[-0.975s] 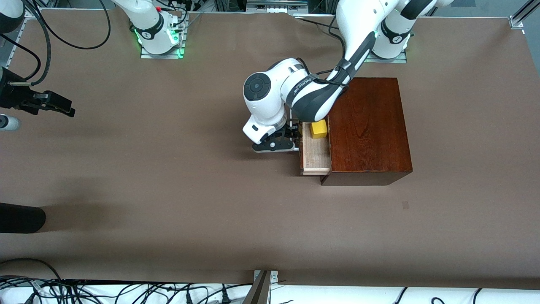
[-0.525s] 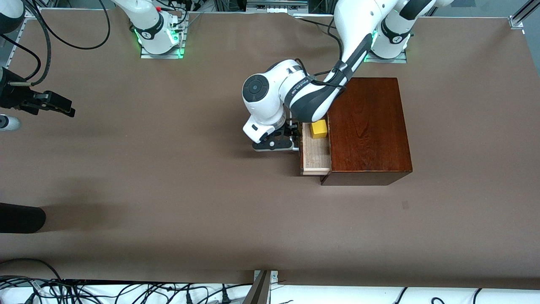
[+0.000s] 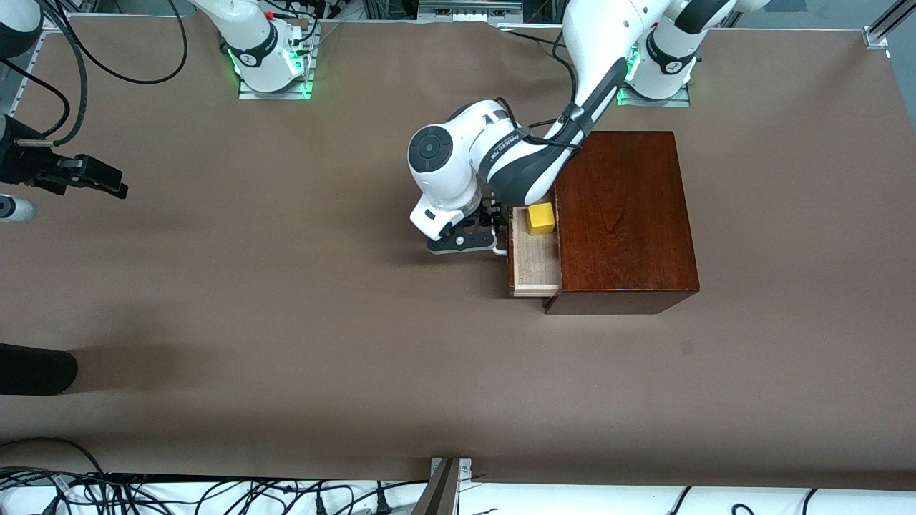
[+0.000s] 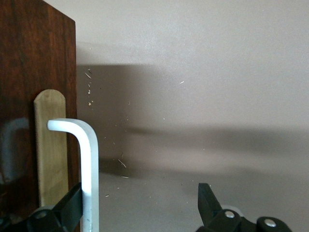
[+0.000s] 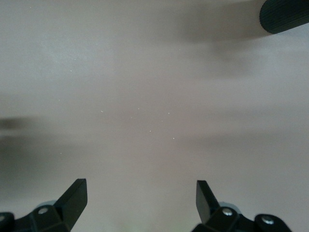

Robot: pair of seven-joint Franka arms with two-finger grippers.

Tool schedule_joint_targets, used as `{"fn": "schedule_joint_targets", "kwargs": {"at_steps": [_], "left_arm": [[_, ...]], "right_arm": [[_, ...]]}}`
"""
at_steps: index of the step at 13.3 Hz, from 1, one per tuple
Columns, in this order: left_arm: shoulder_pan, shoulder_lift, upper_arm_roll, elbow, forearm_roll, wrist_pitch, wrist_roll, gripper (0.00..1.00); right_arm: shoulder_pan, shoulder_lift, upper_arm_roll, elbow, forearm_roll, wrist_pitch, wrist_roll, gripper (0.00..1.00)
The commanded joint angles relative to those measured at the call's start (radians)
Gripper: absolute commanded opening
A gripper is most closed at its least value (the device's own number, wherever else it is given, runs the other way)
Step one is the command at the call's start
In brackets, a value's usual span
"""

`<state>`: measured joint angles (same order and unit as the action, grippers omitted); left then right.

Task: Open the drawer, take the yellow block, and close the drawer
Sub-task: 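Pull the drawer further open with the left gripper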

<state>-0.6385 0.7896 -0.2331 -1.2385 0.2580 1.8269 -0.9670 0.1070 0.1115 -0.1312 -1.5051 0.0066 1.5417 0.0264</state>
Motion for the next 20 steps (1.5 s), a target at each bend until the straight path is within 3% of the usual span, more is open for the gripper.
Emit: {"fn": "schedule_joint_targets", "kwargs": {"at_steps": [1,9,14,20], "left_arm": [[-0.029,0.017,-0.011,0.033,-0.020,0.037,-0.056,1.00],[-0.030,0.043,-0.019,0.109,-0.101,0.037,-0.102,1.00],[-0.030,0.036,-0.017,0.109,-0.103,0.035,-0.107,1.00],[0.016,-0.140,-0.019,0.085,-0.130,-0.089,-0.062,1.00]], "right_arm": [[-0.003,0.002,0.001,0.016,-0.008,-0.017,-0.011,1.00],[-0.004,0.002,0.001,0.016,-0.008,-0.014,-0.011,1.00],[-0.004,0.002,0.001,0.016,-0.005,-0.015,-0.010,1.00],[-0.001,0.002,0.002,0.014,-0.005,-0.017,-0.008,1.00]]}}
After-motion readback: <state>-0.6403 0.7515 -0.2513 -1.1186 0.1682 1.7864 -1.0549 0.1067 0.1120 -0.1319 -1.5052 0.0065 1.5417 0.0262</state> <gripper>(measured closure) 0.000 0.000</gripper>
